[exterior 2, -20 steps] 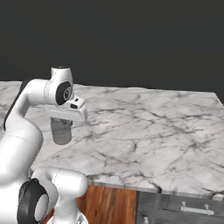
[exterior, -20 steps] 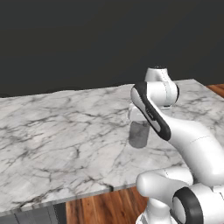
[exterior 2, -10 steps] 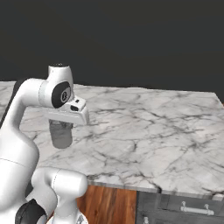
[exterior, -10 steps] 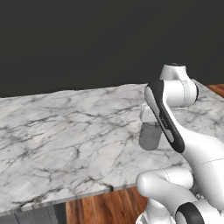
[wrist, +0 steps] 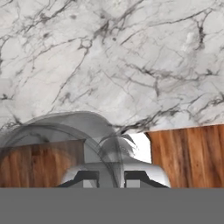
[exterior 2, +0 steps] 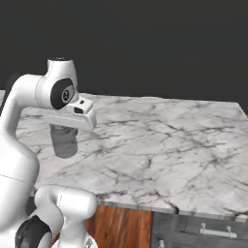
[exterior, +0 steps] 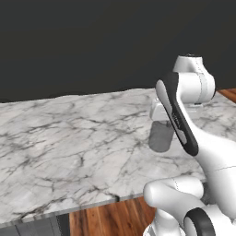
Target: Pick the jug and jar and place them in the sink. Then turn on the water.
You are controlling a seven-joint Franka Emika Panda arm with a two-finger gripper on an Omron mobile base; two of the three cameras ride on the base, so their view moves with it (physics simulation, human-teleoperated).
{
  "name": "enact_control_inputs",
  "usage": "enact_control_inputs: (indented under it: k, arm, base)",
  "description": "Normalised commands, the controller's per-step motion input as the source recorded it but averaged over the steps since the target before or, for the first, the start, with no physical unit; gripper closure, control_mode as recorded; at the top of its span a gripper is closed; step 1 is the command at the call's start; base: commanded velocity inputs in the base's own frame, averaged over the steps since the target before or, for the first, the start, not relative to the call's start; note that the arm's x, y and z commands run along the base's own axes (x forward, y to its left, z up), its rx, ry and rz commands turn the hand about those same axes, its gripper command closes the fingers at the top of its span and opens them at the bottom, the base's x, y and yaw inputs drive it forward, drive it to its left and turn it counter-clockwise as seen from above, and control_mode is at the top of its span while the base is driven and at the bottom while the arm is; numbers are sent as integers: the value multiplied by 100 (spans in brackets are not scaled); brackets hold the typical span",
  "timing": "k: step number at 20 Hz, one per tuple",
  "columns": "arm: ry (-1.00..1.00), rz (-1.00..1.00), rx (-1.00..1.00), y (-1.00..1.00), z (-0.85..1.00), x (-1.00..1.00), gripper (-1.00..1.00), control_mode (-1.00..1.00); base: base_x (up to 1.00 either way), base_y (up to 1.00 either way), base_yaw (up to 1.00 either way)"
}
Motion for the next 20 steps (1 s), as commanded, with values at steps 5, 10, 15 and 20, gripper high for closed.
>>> enact_control_inputs:
  k: [5,10,15,20]
  arm:
    - [0,0,0,0,20,-13,100,-100]
    - [0,0,0,0,4,-1,100,100]
    - [0,0,0,0,0,0,100,100]
    - [0,0,0,0,0,0,100,100]
  base:
    - [0,0,0]
    - [-10,-1,-2]
    - [-64,-43,-28]
    - [-88,-60,-46]
